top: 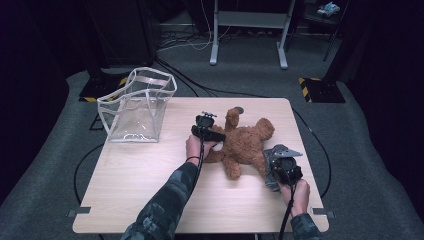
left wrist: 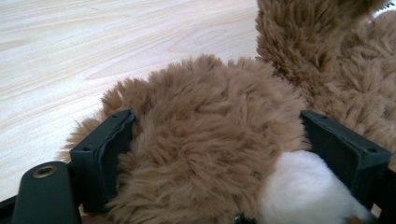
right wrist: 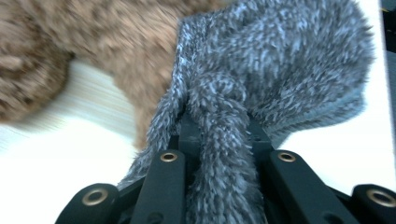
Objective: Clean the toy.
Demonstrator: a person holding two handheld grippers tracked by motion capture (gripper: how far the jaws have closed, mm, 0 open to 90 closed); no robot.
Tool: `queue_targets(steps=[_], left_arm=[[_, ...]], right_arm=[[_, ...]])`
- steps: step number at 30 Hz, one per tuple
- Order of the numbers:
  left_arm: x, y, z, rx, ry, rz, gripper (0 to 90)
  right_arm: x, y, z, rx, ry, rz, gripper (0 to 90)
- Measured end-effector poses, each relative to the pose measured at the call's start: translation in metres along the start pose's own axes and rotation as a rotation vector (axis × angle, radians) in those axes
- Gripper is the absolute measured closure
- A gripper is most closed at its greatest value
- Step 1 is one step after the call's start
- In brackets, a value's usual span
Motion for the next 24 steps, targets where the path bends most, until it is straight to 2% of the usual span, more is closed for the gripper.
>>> queue_targets(steps=[1, 2, 3, 5, 6, 8, 10, 11, 12, 14, 16, 18, 21, 24], left_arm=[[-0.001, 0.0, 0.0, 0.001, 0.002, 0.004, 15.5], [-0.001, 0.0, 0.001, 0.001, 0.002, 0.006, 15.5], [-0.001, 0.0, 0.001, 0.002, 0.002, 0.009, 15.5], [-0.002, 0.0, 0.001, 0.002, -0.007, 0.017, 15.6], [-0.002, 0.0, 0.001, 0.002, -0.007, 0.017, 15.6], [-0.001, 0.0, 0.001, 0.004, -0.003, 0.012, 15.6], [-0.001, 0.0, 0.001, 0.003, -0.004, 0.006, 15.6], [-0.001, 0.0, 0.0, 0.003, -0.008, 0.001, 15.6], [0.0, 0.0, 0.001, 0.0, -0.005, 0.001, 15.6], [0.0, 0.0, 0.0, -0.002, 0.001, -0.004, 15.5], [0.0, 0.0, 0.0, 0.0, 0.005, -0.007, 15.4], [0.0, 0.0, 0.0, -0.002, 0.001, -0.003, 15.5], [-0.001, 0.0, 0.0, -0.001, 0.001, 0.0, 15.4], [-0.001, 0.0, 0.001, 0.0, -0.002, 0.002, 15.5]], right_arm=[[0.004, 0.001, 0.003, 0.018, 0.023, -0.023, 75.6], [0.009, 0.0, 0.007, 0.04, 0.059, -0.031, 75.6], [0.015, -0.004, 0.014, 0.041, 0.085, -0.025, 75.6], [0.025, -0.017, 0.029, 0.07, 0.126, 0.004, 75.6], [0.029, -0.03, 0.039, 0.092, 0.147, 0.041, 75.6], [0.028, -0.048, 0.05, 0.121, 0.151, 0.09, 75.5], [0.018, -0.061, 0.054, 0.145, 0.125, 0.102, 75.7], [0.01, -0.063, 0.052, 0.144, 0.103, 0.103, 75.8], [0.004, -0.062, 0.048, 0.138, 0.083, 0.107, 76.0], [-0.005, -0.053, 0.037, 0.092, 0.056, 0.117, 76.3], [-0.009, -0.041, 0.023, 0.063, 0.039, 0.102, 76.6], [-0.008, -0.026, 0.008, 0.014, 0.011, 0.097, 76.7], [-0.006, -0.011, -0.004, -0.023, -0.008, 0.078, 76.7], [0.0, -0.009, -0.004, -0.021, -0.001, 0.074, 76.4]])
Point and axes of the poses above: each handheld gripper's, and its own axes: x roughly backward along the jaws, z roughly out of its top, y roughly to its right, the point moved 8 cm from there along -x, roughly forward along the jaws, and after that the axes turned 1 degree about -y, right-handed, at the moved point
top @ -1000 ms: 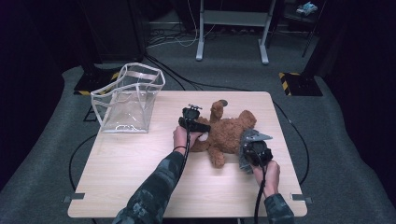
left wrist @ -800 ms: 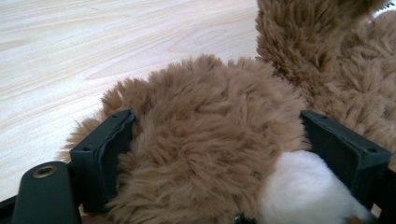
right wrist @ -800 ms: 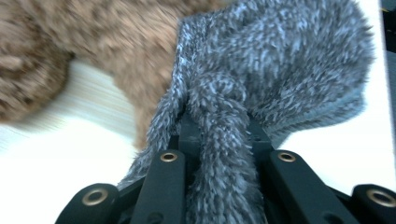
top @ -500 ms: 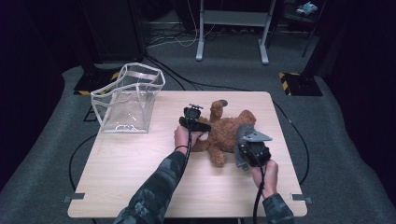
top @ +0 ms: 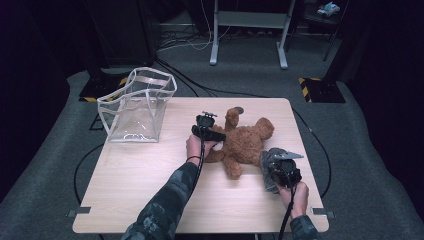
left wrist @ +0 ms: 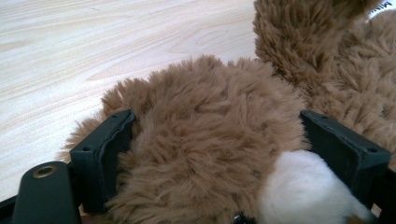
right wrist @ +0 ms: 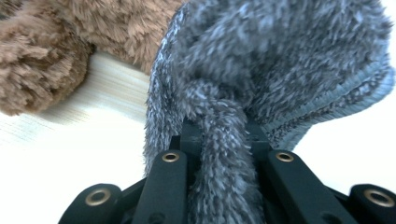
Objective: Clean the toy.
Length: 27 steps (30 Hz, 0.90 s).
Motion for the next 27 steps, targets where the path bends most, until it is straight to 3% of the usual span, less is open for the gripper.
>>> queue_targets(steps=[2, 5, 7, 9, 13, 19, 22, 25, 27], left_arm=[[0.0, 0.0, 0.0, 0.002, 0.0, 0.001, 15.5], [-0.001, 0.0, 0.0, 0.001, 0.004, 0.001, 15.5], [0.0, 0.0, 0.0, 0.001, 0.002, 0.0, 15.5], [0.0, 0.0, 0.0, -0.002, -0.003, -0.002, 15.5], [0.0, 0.0, 0.0, -0.006, 0.002, -0.015, 15.4], [-0.001, -0.001, 0.001, 0.0, 0.009, -0.023, 15.3], [-0.001, -0.001, 0.001, -0.006, 0.012, -0.023, 15.2], [0.0, -0.002, 0.001, -0.005, 0.008, -0.027, 15.2], [0.0, -0.002, 0.001, 0.001, 0.006, -0.031, 15.2]], right_arm=[[0.007, -0.009, 0.01, 0.014, 0.034, 0.005, 76.4], [0.015, -0.033, 0.031, 0.092, 0.088, 0.06, 76.2], [0.011, -0.051, 0.041, 0.124, 0.083, 0.093, 76.2], [-0.002, -0.059, 0.042, 0.15, 0.054, 0.095, 76.2], [-0.022, -0.05, 0.027, 0.119, 0.007, 0.115, 76.5], [-0.023, -0.021, -0.003, 0.053, -0.065, 0.079, 76.6], [-0.023, -0.009, -0.011, 0.014, -0.068, 0.085, 76.5], [-0.019, -0.011, -0.009, 0.012, -0.062, 0.092, 76.1], [-0.011, -0.019, -0.002, 0.012, -0.029, 0.126, 75.9]])
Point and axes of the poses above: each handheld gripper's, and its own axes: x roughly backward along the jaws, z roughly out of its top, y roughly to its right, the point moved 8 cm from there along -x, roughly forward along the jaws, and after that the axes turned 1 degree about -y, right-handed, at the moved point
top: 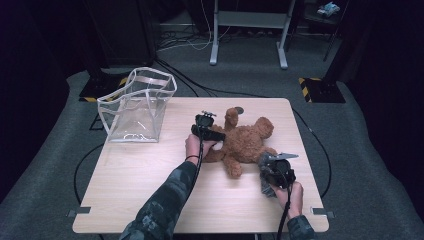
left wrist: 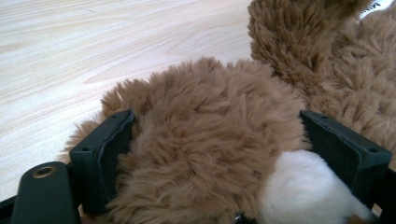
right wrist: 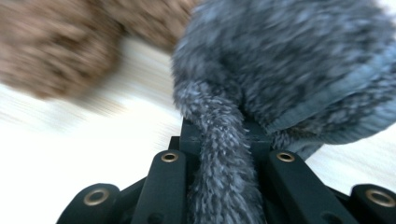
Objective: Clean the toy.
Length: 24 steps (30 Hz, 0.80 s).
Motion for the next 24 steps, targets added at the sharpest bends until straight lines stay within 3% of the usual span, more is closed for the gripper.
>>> queue_targets(steps=[6, 9, 14, 18, 20, 24], left_arm=[[0.0, 0.0, 0.0, -0.001, 0.001, 0.008, 15.3], [0.0, 0.0, 0.0, 0.001, 0.007, 0.004, 15.3], [0.0, 0.0, -0.001, -0.004, 0.005, 0.002, 15.3], [0.0, 0.0, -0.001, -0.001, 0.009, 0.002, 15.3], [0.0, 0.0, -0.001, -0.001, 0.006, 0.003, 15.3], [0.0, -0.001, -0.001, 0.006, 0.008, 0.005, 15.4]], right_arm=[[0.016, -0.039, 0.047, 0.092, 0.109, 0.088, 75.7], [0.001, -0.05, 0.062, 0.117, 0.088, 0.097, 75.8], [-0.03, -0.046, 0.047, 0.068, 0.018, 0.108, 76.6], [-0.044, -0.039, 0.023, 0.062, -0.066, 0.077, 76.6], [-0.042, -0.036, 0.022, 0.039, -0.062, 0.101, 76.5], [-0.028, -0.042, 0.034, 0.085, -0.041, 0.096, 76.0]])
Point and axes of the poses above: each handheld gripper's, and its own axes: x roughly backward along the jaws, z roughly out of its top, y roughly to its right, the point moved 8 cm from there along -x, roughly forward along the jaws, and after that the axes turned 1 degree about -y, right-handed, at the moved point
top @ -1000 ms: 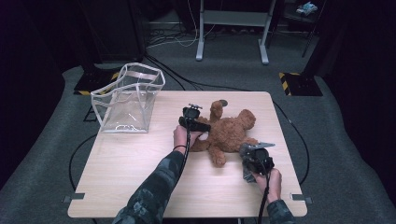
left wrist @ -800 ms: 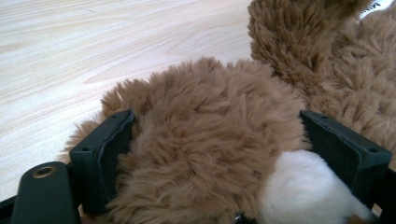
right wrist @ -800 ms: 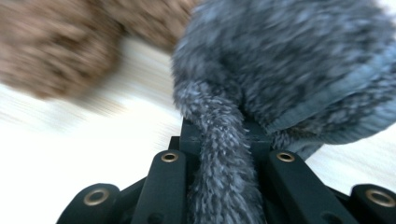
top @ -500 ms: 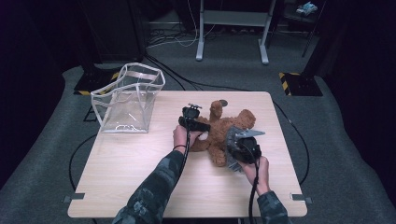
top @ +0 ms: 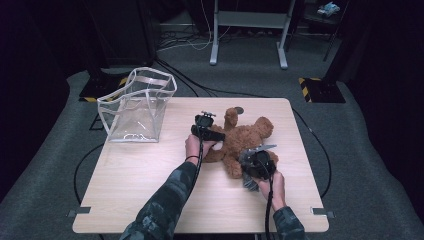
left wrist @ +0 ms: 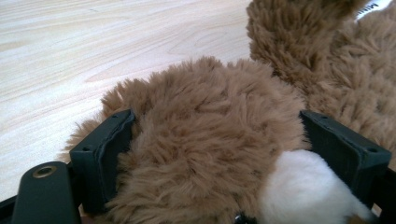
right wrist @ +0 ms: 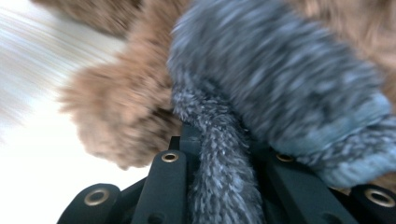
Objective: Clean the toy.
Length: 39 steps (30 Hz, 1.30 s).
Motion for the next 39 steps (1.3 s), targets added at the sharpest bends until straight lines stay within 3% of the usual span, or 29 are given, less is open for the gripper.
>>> queue_targets(steps=[5, 7, 9, 11, 14, 19, 24, 26, 29, 32, 33, 36, 39], left_arm=[[0.0, 0.0, 0.0, -0.01, -0.001, 0.005, 15.4], [0.0, 0.001, 0.0, 0.005, 0.004, -0.001, 15.4], [0.0, 0.001, 0.0, 0.002, 0.004, -0.002, 15.4], [0.0, 0.0, 0.0, -0.005, -0.002, -0.004, 15.3], [0.0, 0.001, -0.001, -0.008, -0.001, -0.008, 15.3], [0.001, 0.0, -0.001, -0.002, 0.004, -0.015, 15.3], [0.004, -0.001, 0.0, 0.012, 0.014, -0.042, 14.6], [0.008, -0.004, 0.002, 0.037, 0.031, -0.064, 12.9], [0.016, -0.006, 0.004, 0.038, 0.037, -0.061, 11.0], [0.026, -0.001, 0.008, 0.01, 0.056, -0.044, 11.1], [0.032, 0.001, 0.009, -0.012, 0.059, -0.049, 11.9], [0.046, 0.006, 0.014, -0.024, 0.111, -0.058, 13.6], [0.06, 0.009, 0.016, -0.059, 0.132, -0.068, 13.8]], right_arm=[[0.026, -0.01, 0.033, 0.022, 0.133, 0.011, 75.7], [0.028, -0.009, 0.043, 0.032, 0.156, 0.004, 75.6], [0.019, -0.01, 0.044, 0.022, 0.132, 0.006, 75.9], [0.004, -0.006, 0.035, 0.004, 0.094, 0.0, 76.3], [-0.005, -0.003, 0.021, -0.022, 0.06, 0.024, 76.7], [-0.013, 0.0, 0.004, -0.029, -0.017, 0.024, 76.3], [-0.013, 0.001, -0.002, -0.023, -0.044, 0.042, 75.6], [-0.01, 0.001, -0.001, -0.027, -0.029, 0.046, 75.2], [-0.002, -0.001, 0.003, -0.025, -0.003, 0.063, 74.7], [0.007, -0.001, 0.005, -0.022, 0.021, 0.062, 74.4], [0.009, -0.001, 0.006, -0.022, 0.032, 0.06, 74.4], [0.017, 0.001, 0.007, -0.03, 0.066, 0.065, 74.2], [0.024, 0.005, 0.011, -0.033, 0.11, 0.052, 74.1]])
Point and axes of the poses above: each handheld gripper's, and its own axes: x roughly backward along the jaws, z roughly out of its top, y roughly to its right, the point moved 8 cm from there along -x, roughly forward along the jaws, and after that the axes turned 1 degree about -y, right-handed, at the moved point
